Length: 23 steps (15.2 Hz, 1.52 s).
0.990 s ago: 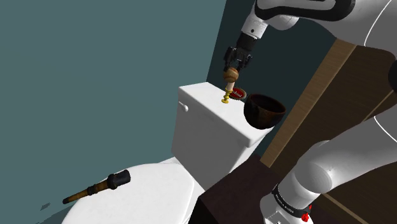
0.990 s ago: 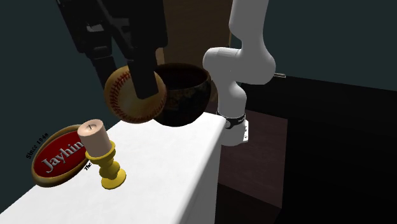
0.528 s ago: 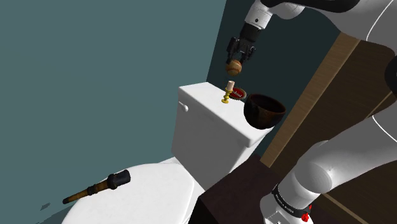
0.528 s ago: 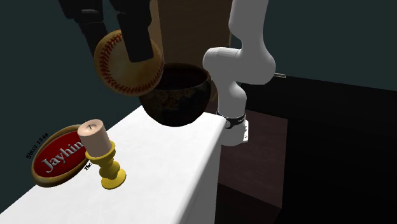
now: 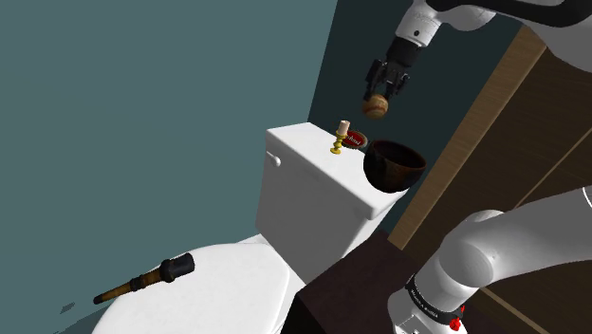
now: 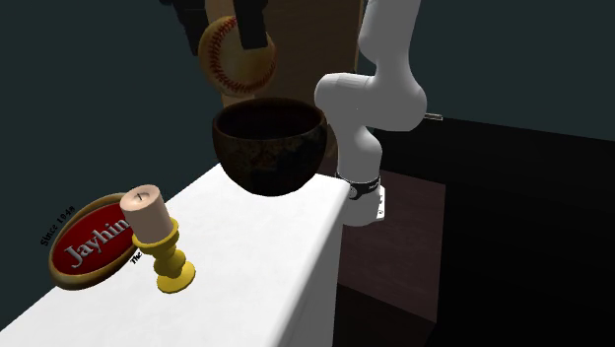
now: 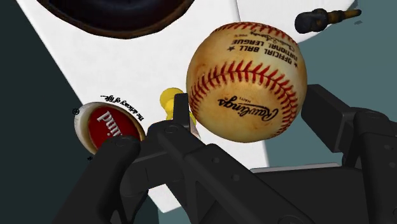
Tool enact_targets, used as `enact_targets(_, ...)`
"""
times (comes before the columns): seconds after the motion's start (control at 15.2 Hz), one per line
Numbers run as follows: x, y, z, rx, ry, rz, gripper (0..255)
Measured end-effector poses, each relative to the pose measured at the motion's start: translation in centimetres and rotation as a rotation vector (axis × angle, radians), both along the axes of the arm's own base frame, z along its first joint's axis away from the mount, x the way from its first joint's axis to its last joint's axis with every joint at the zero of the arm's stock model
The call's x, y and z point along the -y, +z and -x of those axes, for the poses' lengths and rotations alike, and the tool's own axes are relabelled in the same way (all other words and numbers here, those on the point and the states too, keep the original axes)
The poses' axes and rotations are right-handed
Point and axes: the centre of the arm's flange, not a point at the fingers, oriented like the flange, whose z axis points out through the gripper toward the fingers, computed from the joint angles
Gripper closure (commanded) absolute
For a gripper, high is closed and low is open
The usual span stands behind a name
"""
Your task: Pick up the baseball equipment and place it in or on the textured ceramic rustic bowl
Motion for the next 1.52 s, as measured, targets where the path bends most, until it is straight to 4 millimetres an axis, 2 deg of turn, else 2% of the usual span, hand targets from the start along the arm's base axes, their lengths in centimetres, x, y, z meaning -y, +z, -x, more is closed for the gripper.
enact_targets(0.13, 0.8, 0.7, 2.5, 0.000, 0.000, 0.000, 255)
enact_targets(0.53, 3.4, 0.8, 10.2, 0.000, 0.000, 0.000, 255)
enact_targets(0.59, 3.6, 0.7, 11.0, 0.000, 0.000, 0.000, 255)
enact_targets(0.79, 3.7, -0.6, 11.6, -0.001, 0.000, 0.000, 255)
enact_targets(1.52, 3.7, -6.5, 11.6, -0.001, 0.001, 0.000, 255)
